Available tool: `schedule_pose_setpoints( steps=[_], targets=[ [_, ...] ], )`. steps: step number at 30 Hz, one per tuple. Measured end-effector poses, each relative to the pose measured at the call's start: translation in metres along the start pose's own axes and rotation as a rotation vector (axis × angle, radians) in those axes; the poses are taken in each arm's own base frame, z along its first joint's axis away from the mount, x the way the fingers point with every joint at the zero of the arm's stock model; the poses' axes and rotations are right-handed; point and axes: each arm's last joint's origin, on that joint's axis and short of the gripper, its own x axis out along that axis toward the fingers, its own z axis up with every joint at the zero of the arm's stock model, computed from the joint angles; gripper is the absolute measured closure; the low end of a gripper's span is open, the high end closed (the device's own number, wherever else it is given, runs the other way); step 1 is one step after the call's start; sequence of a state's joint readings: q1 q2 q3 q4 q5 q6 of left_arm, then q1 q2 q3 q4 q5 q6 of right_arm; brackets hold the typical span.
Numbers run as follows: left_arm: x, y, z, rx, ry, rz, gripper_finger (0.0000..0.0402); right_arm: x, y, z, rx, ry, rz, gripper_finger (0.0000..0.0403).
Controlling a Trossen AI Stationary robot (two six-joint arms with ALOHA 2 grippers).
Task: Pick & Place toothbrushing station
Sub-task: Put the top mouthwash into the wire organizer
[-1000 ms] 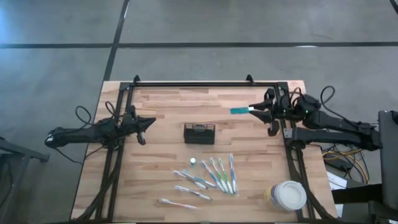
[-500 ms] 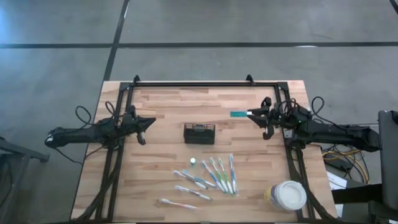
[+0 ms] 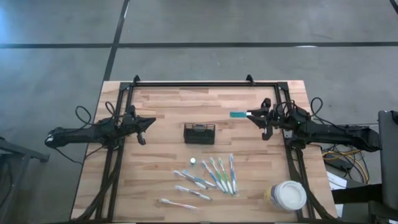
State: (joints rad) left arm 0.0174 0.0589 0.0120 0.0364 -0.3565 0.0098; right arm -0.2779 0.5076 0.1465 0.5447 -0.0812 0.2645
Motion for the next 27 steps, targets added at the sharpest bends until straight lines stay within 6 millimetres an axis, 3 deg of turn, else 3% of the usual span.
schedule_pose_setpoints(
  steps=[7, 13, 19, 27],
  targets=[
    [0.0, 0.0, 0.0, -0.002, -0.006, 0.0, 0.0396, 0.025, 0.01, 0.05, -0.038, 0.203, -0.104, 0.0313],
    [0.0, 0.0, 0.0, -0.006, -0.007, 0.0, 0.0396, 0.07, 0.017, 0.092, -0.119, 0.462, -0.155, 0.0313],
    [0.0, 0.0, 0.0, -0.007, -0.006, 0.0, 0.0396, 0.125, 0.018, 0.107, -0.161, 0.803, -0.179, 0.0312],
    [0.0, 0.0, 0.0, -0.01, -0.006, 0.0, 0.0396, 0.204, 0.036, 0.117, -0.255, 0.965, -0.088, 0.0312]
  ],
)
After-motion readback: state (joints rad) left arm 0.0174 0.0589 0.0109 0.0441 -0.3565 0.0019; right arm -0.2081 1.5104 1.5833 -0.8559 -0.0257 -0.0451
